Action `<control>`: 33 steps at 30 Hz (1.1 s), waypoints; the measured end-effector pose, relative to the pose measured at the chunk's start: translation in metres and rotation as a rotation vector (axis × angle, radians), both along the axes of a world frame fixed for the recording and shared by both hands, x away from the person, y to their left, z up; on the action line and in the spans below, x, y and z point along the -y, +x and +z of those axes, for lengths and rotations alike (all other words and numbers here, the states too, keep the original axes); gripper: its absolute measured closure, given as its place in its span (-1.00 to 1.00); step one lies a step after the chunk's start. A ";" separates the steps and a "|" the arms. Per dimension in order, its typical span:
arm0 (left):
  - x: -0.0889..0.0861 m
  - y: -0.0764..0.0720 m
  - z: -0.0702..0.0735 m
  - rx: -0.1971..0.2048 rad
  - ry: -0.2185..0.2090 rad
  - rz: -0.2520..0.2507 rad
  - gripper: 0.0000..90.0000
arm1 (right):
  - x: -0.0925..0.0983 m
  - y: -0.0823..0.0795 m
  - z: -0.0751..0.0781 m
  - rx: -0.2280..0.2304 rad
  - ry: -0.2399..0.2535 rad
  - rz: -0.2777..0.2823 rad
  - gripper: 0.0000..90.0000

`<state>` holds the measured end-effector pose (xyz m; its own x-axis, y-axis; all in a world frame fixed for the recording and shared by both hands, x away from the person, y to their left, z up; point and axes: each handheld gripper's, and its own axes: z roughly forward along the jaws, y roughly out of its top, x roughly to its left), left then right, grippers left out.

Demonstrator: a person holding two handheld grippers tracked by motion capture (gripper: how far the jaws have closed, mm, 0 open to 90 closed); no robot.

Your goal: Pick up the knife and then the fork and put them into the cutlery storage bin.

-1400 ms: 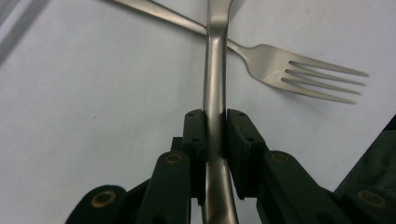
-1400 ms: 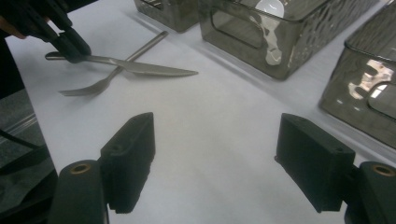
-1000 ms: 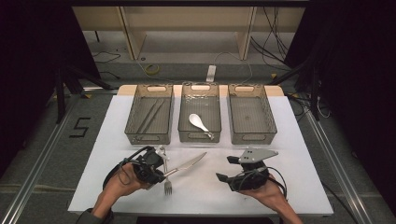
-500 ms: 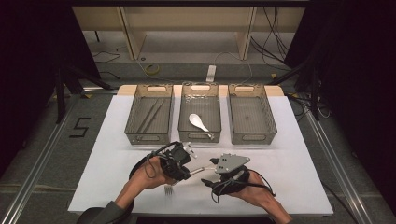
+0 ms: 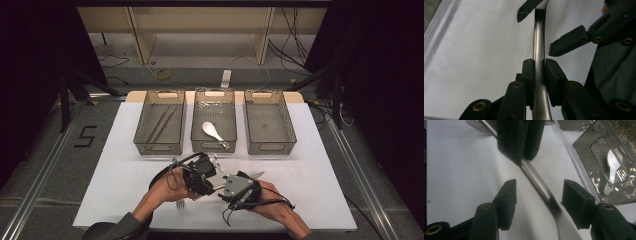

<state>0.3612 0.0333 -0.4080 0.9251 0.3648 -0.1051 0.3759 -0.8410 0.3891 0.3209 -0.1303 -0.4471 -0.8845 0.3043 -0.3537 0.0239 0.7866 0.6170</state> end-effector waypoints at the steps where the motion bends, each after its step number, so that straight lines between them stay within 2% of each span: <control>1: 0.001 -0.001 0.000 0.000 -0.003 0.002 0.73 | 0.000 0.000 -0.001 0.007 -0.007 0.004 0.08; 4: 0.002 -0.001 -0.001 -0.019 0.002 -0.014 0.73 | -0.001 0.000 -0.002 0.025 -0.034 0.017 0.22; 5: 0.002 -0.001 -0.001 -0.029 -0.002 -0.011 0.73 | -0.002 -0.002 -0.003 0.017 -0.053 0.015 0.25; 7: 0.003 0.000 -0.001 -0.028 0.002 -0.021 0.73 | -0.002 0.000 -0.004 0.047 -0.102 0.052 0.31; 11: 0.003 0.000 -0.001 -0.037 0.001 -0.029 0.73 | -0.005 -0.003 -0.006 0.070 -0.122 0.066 0.56; 13: 0.003 0.000 -0.001 -0.050 -0.003 -0.030 0.73 | -0.005 -0.004 -0.006 0.068 -0.132 0.078 0.60; 14: 0.003 0.000 -0.002 -0.051 -0.005 -0.033 0.73 | -0.005 -0.005 -0.007 0.091 -0.132 0.081 0.64; 17: 0.002 0.001 -0.003 -0.062 -0.012 -0.058 0.72 | -0.006 -0.007 -0.009 0.124 -0.190 0.147 0.72; 22: -0.003 0.004 -0.003 -0.073 -0.030 -0.100 0.71 | -0.009 -0.012 -0.009 0.116 -0.240 0.199 0.82; 23: -0.004 0.003 -0.003 -0.071 -0.037 -0.103 0.70 | -0.011 -0.012 -0.010 0.123 -0.238 0.197 0.82; 25: -0.007 0.005 -0.002 -0.062 -0.060 -0.100 0.67 | -0.010 -0.012 -0.008 0.110 -0.229 0.189 0.83; 26: -0.009 0.006 -0.001 -0.061 -0.077 -0.090 0.64 | -0.009 -0.011 -0.007 0.112 -0.229 0.190 0.83; 28: -0.015 0.006 0.003 -0.048 -0.105 -0.079 0.37 | -0.007 -0.010 -0.007 0.113 -0.237 0.182 0.83; 30: -0.024 0.008 0.010 -0.028 -0.125 -0.062 0.23 | -0.006 -0.009 -0.007 0.112 -0.247 0.170 0.83; 32: -0.034 0.011 0.015 -0.011 -0.145 -0.030 0.04 | -0.003 -0.009 -0.006 0.089 -0.240 0.156 0.83; 33: -0.037 0.012 0.017 -0.009 -0.153 -0.018 -0.03 | -0.002 -0.007 -0.005 0.093 -0.230 0.154 0.83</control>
